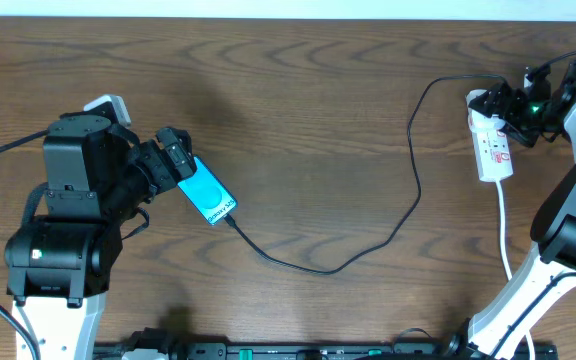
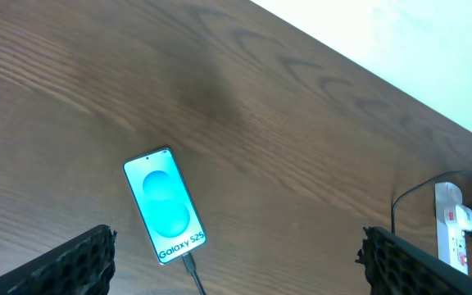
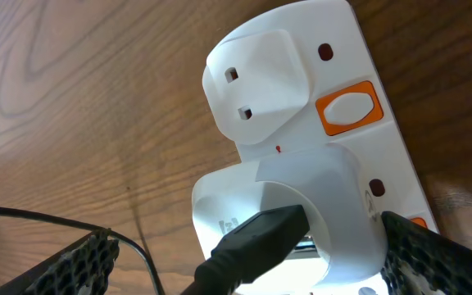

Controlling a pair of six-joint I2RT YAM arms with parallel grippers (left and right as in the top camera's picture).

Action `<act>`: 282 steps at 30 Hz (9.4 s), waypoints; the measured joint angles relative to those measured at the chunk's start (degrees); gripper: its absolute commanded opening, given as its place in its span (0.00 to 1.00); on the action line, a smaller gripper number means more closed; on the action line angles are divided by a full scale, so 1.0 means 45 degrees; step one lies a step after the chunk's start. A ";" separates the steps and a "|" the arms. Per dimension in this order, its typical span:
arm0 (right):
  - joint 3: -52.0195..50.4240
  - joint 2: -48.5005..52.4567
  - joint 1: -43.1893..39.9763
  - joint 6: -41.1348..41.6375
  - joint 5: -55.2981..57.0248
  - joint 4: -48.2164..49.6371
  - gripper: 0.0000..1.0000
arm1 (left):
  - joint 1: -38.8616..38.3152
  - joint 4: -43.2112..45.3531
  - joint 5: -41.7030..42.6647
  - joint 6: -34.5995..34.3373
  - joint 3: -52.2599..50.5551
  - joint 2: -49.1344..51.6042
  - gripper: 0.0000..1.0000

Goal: Plug charger to phone and switch on socket

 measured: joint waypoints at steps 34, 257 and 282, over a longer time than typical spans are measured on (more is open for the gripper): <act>0.0034 0.0000 -0.0107 -0.0102 0.0146 -0.0335 0.99 | 0.0000 0.0000 0.0000 0.0000 0.0000 0.0000 0.95; 0.4527 -0.7820 0.0282 -0.0782 0.3439 -0.9204 0.99 | 0.0719 1.0389 -0.2030 0.1001 -1.5654 -1.2944 0.95; 0.4527 -0.7820 0.0282 -0.0782 0.3439 -0.9204 0.99 | 0.0719 1.0355 -0.1690 0.3648 -1.5654 -1.2944 0.95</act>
